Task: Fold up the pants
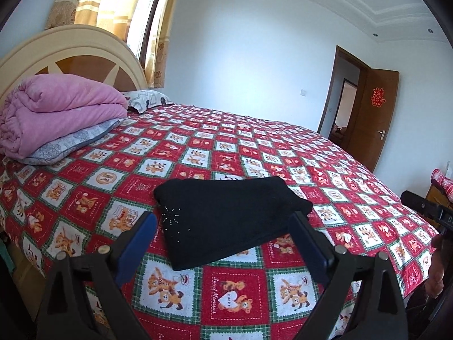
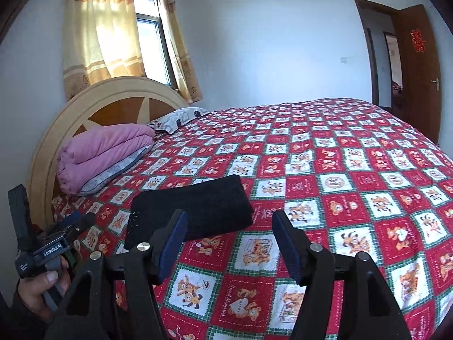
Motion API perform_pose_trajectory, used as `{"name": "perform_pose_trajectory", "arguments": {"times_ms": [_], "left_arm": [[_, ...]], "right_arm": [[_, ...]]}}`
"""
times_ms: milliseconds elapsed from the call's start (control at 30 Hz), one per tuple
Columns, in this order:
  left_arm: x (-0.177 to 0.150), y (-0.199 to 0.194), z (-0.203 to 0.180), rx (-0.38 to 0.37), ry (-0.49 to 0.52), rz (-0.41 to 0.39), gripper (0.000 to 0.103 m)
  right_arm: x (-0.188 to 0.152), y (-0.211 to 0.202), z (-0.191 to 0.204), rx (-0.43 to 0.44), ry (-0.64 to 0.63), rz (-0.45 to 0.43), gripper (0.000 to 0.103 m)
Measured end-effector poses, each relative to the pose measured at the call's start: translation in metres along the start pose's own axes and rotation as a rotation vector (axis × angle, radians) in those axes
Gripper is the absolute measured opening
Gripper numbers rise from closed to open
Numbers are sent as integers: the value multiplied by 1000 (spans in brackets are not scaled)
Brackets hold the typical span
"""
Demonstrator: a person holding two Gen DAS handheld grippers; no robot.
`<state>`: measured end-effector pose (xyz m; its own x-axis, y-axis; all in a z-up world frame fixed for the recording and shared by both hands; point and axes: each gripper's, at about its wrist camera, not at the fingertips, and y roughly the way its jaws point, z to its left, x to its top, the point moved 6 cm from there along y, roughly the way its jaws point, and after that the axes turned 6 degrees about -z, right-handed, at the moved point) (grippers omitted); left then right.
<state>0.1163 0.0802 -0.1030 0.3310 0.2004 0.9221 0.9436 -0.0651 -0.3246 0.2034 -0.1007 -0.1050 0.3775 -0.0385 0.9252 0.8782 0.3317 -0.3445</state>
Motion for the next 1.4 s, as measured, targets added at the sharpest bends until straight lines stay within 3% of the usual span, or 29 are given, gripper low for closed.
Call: {"name": "perform_pose_trajectory", "arguments": {"times_ms": [700,1000,1267,1400], "left_arm": [[7,-10,-6,34,46,-18,103],[16,-18,-12,51,77,-73,103],[16,-14,-5,31,19,-59,103],[12,-11,-2,76,25,-48,103]], "right_arm": [[3,-11,14,-25,-74,-9,69],[5,-16,16,-39,-95,-24,69],[8,-20,20,-41,-110,-50,69],[7,-18,19,-43,-105,-50,69]]}}
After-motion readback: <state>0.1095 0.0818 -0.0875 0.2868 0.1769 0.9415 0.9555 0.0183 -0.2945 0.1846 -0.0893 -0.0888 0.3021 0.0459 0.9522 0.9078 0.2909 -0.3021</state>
